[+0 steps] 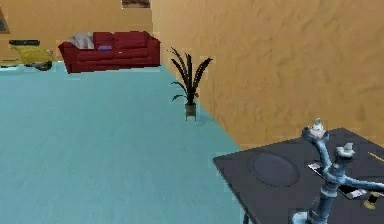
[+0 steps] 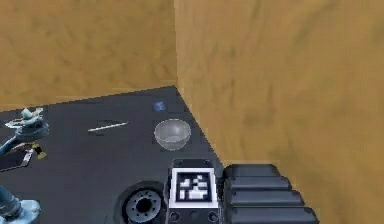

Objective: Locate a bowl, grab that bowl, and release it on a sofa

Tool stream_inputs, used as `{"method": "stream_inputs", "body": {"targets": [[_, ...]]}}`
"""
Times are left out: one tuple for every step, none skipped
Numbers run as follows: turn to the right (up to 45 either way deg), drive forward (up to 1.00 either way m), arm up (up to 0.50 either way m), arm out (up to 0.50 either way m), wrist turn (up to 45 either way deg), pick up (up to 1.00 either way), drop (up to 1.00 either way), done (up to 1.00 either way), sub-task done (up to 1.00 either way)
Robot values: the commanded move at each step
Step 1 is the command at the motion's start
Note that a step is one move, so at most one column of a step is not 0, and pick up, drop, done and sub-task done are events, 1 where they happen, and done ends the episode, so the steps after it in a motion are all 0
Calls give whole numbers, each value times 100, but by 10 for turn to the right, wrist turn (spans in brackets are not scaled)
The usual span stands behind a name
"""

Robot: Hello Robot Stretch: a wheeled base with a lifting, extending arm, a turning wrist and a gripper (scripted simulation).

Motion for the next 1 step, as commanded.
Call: {"method": "stream_inputs", "body": {"targets": [[0,0,0,26,0,0,0,0,0]]}}
